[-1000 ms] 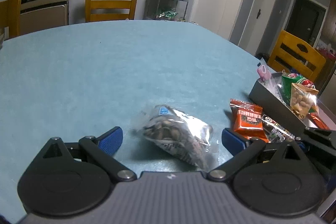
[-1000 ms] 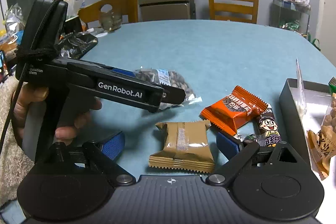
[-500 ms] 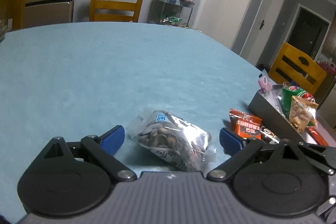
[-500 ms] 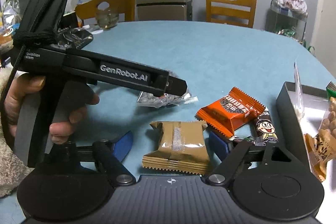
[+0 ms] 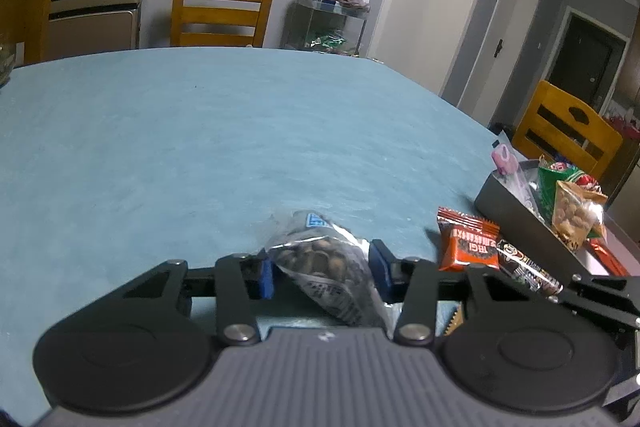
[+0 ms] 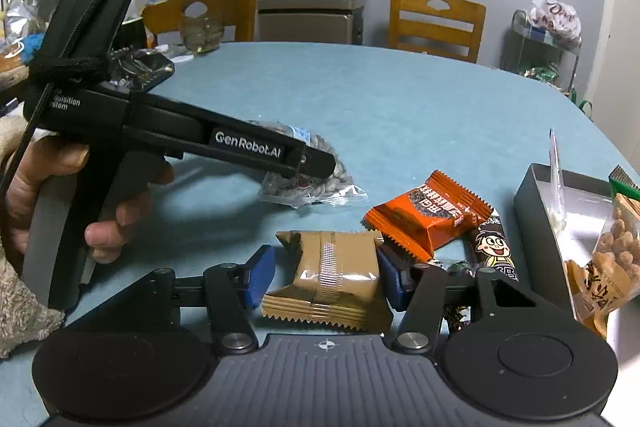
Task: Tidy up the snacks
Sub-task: 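Close left tool on the clear nut bag while right tool grasps the tan pastry, then carry the nut bag with left tool while right tool carries the pastry over the box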
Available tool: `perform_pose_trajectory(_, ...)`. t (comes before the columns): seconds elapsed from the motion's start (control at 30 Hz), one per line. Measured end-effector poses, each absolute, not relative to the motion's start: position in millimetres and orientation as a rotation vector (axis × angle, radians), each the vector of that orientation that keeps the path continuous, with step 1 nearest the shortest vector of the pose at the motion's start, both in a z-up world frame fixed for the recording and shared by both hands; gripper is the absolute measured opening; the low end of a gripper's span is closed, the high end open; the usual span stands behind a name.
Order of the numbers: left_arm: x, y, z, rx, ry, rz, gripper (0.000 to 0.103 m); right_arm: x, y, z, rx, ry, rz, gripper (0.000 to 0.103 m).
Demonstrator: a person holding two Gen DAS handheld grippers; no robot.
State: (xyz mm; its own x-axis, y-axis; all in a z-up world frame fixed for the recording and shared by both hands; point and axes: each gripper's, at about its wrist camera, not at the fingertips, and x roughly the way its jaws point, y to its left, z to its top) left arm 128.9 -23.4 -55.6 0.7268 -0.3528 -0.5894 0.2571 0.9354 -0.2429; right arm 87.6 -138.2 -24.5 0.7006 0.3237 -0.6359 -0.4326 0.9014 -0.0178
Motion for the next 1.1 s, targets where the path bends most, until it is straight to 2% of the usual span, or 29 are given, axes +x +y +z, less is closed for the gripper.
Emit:
perform_pose_trajectory(0.1, 128, -26, -55, -0.124, 0.675, -0.329, 0.042, 84, -140, -25, -0.183, 0.663, 0.427, 0.054)
perform_pose_trajectory(0.13, 128, -27, -55, -0.117, 0.674, -0.326, 0.041, 83, -139, -25, -0.184, 0.658, 0.427, 0.048)
perform_pose_trajectory(0.3, 129, -26, -56, -0.125, 0.671, -0.320, 0.037, 77, -141, -23, -0.200, 0.638, 0.434, 0.041)
perform_pose_trajectory(0.47, 126, -27, -56, -0.125, 0.659, -0.322, 0.031, 73, -147, -21, -0.183, 0.634, 0.434, 0.041)
perform_pose_trajectory(1.1, 101, -42, -46, -0.054, 0.597, -0.283, 0.029, 49, -174, -7, -0.161, 0.606, 0.414, 0.041)
